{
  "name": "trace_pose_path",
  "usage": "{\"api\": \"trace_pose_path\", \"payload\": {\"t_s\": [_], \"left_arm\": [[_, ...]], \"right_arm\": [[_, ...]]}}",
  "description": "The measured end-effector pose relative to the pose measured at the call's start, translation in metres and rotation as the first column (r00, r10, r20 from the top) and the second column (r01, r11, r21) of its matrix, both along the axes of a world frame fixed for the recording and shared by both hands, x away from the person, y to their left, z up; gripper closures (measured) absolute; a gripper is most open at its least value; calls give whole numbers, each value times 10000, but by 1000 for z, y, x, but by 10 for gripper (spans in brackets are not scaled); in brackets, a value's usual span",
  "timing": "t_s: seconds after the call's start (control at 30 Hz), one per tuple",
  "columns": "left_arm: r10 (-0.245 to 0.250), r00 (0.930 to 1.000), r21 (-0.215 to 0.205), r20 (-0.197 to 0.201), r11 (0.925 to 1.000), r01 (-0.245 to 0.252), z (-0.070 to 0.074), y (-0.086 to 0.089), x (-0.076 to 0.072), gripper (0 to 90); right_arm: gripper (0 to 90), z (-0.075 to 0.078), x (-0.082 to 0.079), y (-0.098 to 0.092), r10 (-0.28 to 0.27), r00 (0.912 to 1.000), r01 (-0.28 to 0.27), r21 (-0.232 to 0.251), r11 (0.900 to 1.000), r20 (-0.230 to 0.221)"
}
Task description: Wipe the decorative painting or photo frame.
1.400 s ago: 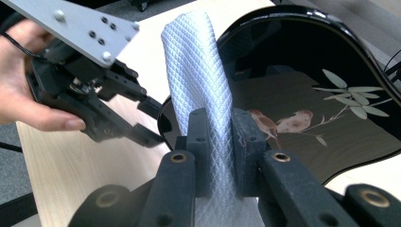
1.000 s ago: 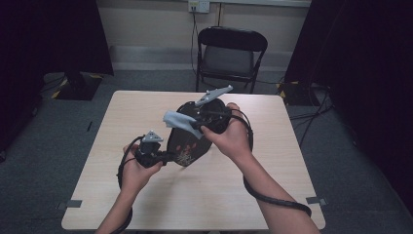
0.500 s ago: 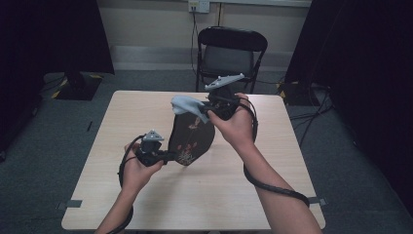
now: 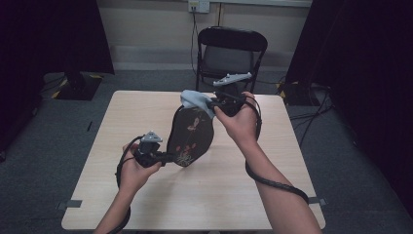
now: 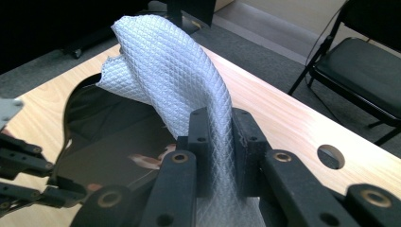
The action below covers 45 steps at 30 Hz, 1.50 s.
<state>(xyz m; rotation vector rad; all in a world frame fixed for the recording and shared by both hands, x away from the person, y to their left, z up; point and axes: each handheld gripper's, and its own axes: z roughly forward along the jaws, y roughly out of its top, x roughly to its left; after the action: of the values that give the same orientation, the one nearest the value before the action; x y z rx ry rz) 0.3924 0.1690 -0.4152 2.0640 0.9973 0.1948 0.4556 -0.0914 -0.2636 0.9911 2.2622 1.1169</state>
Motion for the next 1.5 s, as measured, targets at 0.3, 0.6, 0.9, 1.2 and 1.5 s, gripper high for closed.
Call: {"api": "trace_pose_path", "payload": {"t_s": [0.3, 0.6, 0.9, 1.2, 1.5], "left_arm": [[-194, 9998, -41, 0, 9998, 194, 2, 2, -4, 790], [-459, 9989, 147, -64, 9988, 460, 3, 6, -5, 790], [-500, 9987, 125, -31, 9987, 501, 3, 6, -6, 790], [-632, 9980, 172, -17, 9979, 632, 3, 7, -7, 790], [-571, 9984, 168, -8, 9982, 571, 2, 7, -8, 790]], "right_arm": [[799, -4, 4, -1, -194, 9998, 194, -152, 9997, 11], [799, -11, 7, -8, -527, 9985, 526, -150, 9985, -122], [799, -18, 10, -14, -713, 9973, 707, -346, 9969, -158], [799, -28, 13, -23, -982, 9946, 969, -385, 9945, -332], [799, -40, 14, -32, -1206, 9912, 1181, -465, 9919, -549]]}}
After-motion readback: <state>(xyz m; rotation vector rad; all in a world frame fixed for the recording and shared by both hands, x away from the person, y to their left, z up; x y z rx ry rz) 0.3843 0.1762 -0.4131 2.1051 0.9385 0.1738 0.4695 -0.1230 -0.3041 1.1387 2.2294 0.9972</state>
